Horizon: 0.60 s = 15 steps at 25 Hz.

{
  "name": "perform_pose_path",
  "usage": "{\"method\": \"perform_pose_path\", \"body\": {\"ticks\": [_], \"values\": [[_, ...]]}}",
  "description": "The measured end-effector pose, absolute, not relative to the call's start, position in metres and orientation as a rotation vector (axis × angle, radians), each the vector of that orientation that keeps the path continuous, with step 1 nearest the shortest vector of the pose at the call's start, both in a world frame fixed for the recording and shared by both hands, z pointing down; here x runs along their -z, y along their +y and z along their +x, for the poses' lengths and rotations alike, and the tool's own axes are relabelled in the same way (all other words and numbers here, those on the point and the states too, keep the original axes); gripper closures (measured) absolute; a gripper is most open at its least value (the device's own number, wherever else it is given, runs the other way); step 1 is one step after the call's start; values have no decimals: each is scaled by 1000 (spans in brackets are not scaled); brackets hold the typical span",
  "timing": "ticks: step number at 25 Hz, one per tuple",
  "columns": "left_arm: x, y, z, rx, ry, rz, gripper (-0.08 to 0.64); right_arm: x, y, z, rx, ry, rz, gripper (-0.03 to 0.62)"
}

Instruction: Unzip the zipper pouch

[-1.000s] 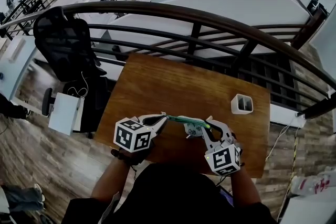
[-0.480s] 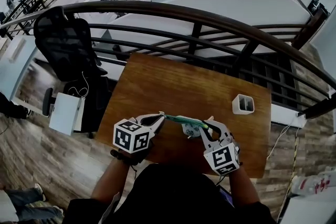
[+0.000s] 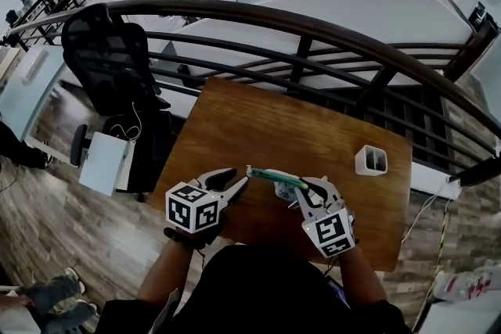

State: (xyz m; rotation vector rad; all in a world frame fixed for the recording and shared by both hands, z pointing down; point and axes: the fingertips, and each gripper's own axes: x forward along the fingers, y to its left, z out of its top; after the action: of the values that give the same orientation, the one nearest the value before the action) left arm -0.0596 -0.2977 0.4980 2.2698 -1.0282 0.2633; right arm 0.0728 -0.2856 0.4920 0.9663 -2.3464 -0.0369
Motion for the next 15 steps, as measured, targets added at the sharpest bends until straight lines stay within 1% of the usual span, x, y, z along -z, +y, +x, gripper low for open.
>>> {"method": "perform_pose_path", "body": {"ticks": [4, 7, 9, 11, 15], "values": [[-492, -295, -67, -197, -1053, 2276, 407, -497, -291, 67, -53, -2386, 974, 565], [-492, -293, -70, -182, -1054, 2264, 408, -503, -292, 68, -90, -2377, 989, 544], [-492, -292, -72, -175, -1057, 2257, 408, -510, -292, 74, -105, -2355, 993, 490], [-492, -292, -75, -164, -1066, 2254, 408, -518, -290, 81, -121, -2328, 998, 410], [-490, -293, -79, -142, -1078, 2252, 408, -521, -290, 99, -138, -2255, 1044, 388]]}}
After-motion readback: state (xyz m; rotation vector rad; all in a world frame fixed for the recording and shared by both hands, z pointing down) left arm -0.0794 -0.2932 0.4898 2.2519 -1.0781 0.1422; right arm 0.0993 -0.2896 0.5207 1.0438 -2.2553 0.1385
